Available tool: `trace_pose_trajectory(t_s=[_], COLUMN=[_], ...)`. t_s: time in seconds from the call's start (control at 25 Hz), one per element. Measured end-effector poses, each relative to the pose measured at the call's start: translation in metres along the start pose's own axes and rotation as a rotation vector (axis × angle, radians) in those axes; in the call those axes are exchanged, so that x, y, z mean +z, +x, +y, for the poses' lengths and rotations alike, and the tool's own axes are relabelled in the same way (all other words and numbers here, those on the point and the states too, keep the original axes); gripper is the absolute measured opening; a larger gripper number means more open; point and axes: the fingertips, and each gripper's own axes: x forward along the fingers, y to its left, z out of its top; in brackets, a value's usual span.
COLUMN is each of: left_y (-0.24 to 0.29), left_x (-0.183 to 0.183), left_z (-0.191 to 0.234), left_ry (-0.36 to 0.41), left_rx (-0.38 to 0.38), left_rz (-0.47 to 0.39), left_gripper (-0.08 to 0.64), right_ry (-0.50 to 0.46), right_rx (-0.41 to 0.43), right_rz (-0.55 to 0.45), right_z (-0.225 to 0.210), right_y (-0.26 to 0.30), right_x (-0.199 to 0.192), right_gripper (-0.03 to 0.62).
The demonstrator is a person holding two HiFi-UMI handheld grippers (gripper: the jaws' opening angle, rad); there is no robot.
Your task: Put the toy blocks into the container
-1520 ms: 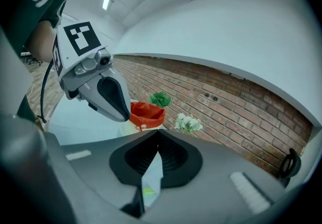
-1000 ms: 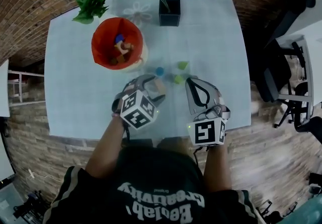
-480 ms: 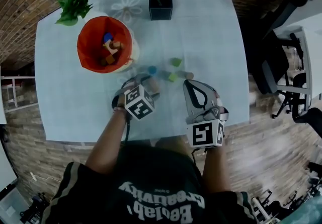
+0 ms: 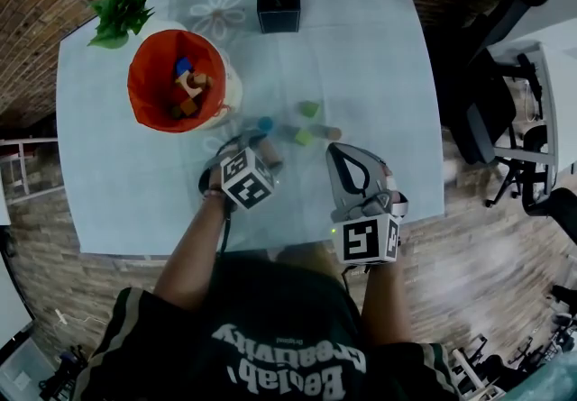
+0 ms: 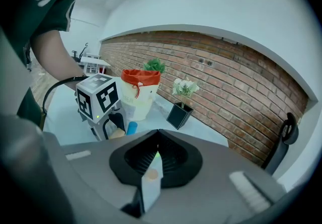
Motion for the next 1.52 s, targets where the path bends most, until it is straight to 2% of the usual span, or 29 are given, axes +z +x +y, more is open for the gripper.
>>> trace_pose_trajectory(t_s=[0.16, 0.32, 0.72, 1.0, 1.24, 1.52], left_y=[-0.021, -0.061, -0.194, -0.276, -0.29, -0.292], left_x=[0.015, 0.036, 0.091, 0.106, 0.091, 0.062], left_z=[0.001, -0.001, -0.012, -0.014, 0.005, 0.049], left_ry=[0.02, 0.044, 0.087, 0.117, 0.104, 0.07], left_rx=[0.036, 0.108, 0.341, 0.524, 0.535, 0.505], left_rz=[-0.046, -0.119, -0.35, -0.506, -0.524, -0.522], left_gripper=[0.301, 0.301, 0.301, 0.301, 0.301, 0.301], right_ry=[-0.005, -0.021, -0.082, -0.124, -0.146, -0.139], right_rx=[-0.002, -0.005, -0.002, 0.006, 0.021, 0.02], right_rz=[-0.027, -0.083, -0.257, -0.376, -0.364, -0.313], right_z=[-0.004, -0.008, -0.011, -0.003, 0.013, 0.025], right_y=[-0.002, -0.008, -0.037, -0.049, -0.033, 0.003], right_x=[0.009, 0.031, 0.101, 0.161, 0.176, 0.194], right_gripper=[0.008, 0.008, 0.008, 0.008, 0.008, 0.008])
